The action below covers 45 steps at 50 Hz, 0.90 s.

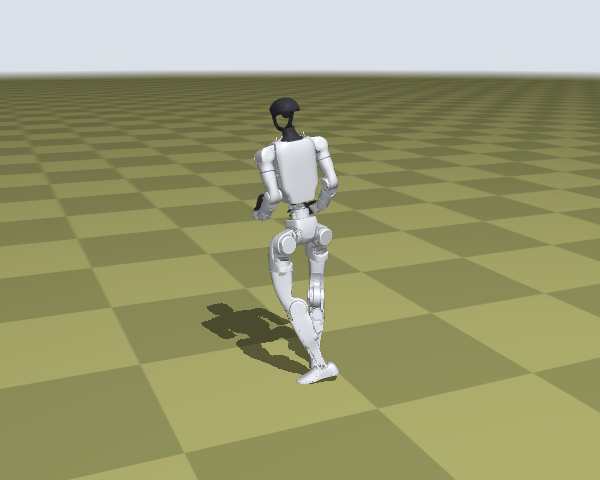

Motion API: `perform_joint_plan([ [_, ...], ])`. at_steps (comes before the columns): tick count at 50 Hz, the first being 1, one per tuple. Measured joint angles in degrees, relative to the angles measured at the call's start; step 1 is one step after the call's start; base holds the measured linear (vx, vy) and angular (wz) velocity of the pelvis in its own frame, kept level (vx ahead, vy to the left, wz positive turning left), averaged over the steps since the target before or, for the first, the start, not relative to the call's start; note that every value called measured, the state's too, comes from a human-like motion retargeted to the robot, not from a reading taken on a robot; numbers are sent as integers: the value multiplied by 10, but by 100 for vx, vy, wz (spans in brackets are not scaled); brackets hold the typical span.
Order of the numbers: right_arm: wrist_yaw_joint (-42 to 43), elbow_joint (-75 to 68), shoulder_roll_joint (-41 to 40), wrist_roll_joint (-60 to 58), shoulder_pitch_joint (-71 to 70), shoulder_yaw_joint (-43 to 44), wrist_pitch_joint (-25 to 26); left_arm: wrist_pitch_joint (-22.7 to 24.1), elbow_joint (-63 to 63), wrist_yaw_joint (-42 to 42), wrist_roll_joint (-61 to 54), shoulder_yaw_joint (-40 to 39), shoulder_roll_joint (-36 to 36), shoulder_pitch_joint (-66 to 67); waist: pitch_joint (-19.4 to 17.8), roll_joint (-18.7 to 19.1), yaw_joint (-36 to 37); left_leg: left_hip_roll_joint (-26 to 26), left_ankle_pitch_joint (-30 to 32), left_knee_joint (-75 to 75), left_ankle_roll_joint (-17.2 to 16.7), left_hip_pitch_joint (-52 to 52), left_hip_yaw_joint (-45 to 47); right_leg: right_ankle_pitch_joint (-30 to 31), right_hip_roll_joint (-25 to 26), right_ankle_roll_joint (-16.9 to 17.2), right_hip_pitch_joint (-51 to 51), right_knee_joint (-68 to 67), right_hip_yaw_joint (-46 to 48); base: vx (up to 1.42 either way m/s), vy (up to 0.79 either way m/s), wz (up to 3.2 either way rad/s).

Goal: Walk run

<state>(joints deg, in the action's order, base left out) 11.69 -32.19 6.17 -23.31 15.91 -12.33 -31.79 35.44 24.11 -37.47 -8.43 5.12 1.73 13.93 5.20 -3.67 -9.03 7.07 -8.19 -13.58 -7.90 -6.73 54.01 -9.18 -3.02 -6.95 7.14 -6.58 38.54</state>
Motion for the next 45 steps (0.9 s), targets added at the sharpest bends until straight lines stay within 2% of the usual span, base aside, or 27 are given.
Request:
perform_joint_plan([
  [3, 24, -21, -18, -14, -13, 27, -6, 11, 5, -30, -32, -2, 1, 2, 1, -14, 4, -7, 31, -112, 46, 34, -38, 7, -41, 11, 0, -1, -51, 20, 8, -131],
  [4, 29, -24, -28, -16, -15, 37, -6, 13, 4, -36, -47, -3, 5, 5, 0, -13, 8, -6, 27, -150, 37, 59, -81, 11, -44, 14, 0, 0, -69, 22, 8, -151],
  [7, 43, -21, -51, -18, -17, 53, -7, 11, 1, -44, -89, -12, 14, 19, -7, 5, 26, -14, 6, -204, -35, 144, -239, 33, -25, 17, 3, 16, -131, 17, 10, -195],
  [8, 48, -18, -53, -18, -18, 55, -7, 8, -1, -46, -99, -16, 16, 21, -9, 11, 34, -21, -3, -202, -46, 165, -279, 40, -20, 17, 6, 20, -155, 10, 14, -219],
  [10, 53, -13, -50, -20, -19, 54, -9, 5, -12, -51, -107, -23, 30, 25, -14, 18, 47, -27, -15, -174, -37, 195, -342, 52, -13, 20, 16, 23, -204, 7, 15, -225],
  [13, 50, -6, -35, -28, -20, 41, -11, 10, -37, -45, -105, -26, 62, 26, -28, 18, 68, -43, -28, -104, 9, 220, -439, 63, -2, 23, 30, 20, -284, 2, 16, -238],
  [15, 46, -1, -25, -36, -20, 32, -11, 10, -46, -40, -100, -24, 76, 23, -37, 14, 82, -72, -33, -67, 13, 230, -555, 70, 9, 26, 37, 19, -341, -2, 12, -252],
  [16, 44, 0, -23, -41, -20, 30, -11, 9, -47, -37, -98, -21, 80, 19, -41, 12, 88, -87, -23, -54, 2, 230, -617, 74, 16, 29, 40, 18, -369, -3, 11, -251],
  [18, 42, 3, -21, -49, -20, 28, -9, 7, -47, -31, -95, -17, 84, 10, -49, 8, 93, -105, 4, -31, 1, 227, -690, 81, 30, 36, 44, 18, -421, -2, 13, -231],
  [20, 38, 4, -23, -56, -19, 31, -8, 7, -46, -27, -90, -12, 86, 0, -52, -1, 81, -101, -10, -26, 17, 216, -662, 88, 36, 49, 50, 19, -463, 0, 17, -193],
  [23, 36, -1, -35, -58, -19, 30, -5, 14, -47, -13, -80, -18, 89, -19, -53, -3, 38, -83, -21, -7, 71, 196, -601, 99, 52, 73, 66, 19, -489, -8, 16, -167],
  [28, 43, -8, -45, -50, -23, 5, -7, 23, -58, 13, -74, -46, 86, -45, -47, -36, -5, -56, -39, 4, 90, 185, -483, 105, 55, 120, 120, -6, -497, -26, -2, -227],
  [33, 55, -13, -39, -70, -11, -16, -8, 20, -59, 20, -68, -68, 94, -60, -27, -59, 20, -39, -51, 31, 106, 157, -335, 8, -24, 89, 129, -43, -143, -20, -4, -263],
  [35, 56, -19, -40, -76, -8, -20, -8, 21, -56, 23, -66, -71, 85, -61, -17, -64, 42, -36, -54, 45, 105, 141, -273, -21, -36, 75, 111, -58, -55, -13, -4, -262],
  [39, 57, -26, -49, -95, -6, -20, -13, 23, -47, 23, -56, -67, 51, -60, -5, -47, 69, -28, -57, 73, 98, 101, -190, -49, -37, 67, 87, -115, -35, -1, -1, -213],
  [45, 83, -25, -56, -146, -3, -17, -19, 37, -49, 26, -22, -59, 31, -40, 6, -3, 47, -28, -62, 95, 86, 62, -169, -68, -8, 62, 39, -132, -105, 12, -11, -107],
])
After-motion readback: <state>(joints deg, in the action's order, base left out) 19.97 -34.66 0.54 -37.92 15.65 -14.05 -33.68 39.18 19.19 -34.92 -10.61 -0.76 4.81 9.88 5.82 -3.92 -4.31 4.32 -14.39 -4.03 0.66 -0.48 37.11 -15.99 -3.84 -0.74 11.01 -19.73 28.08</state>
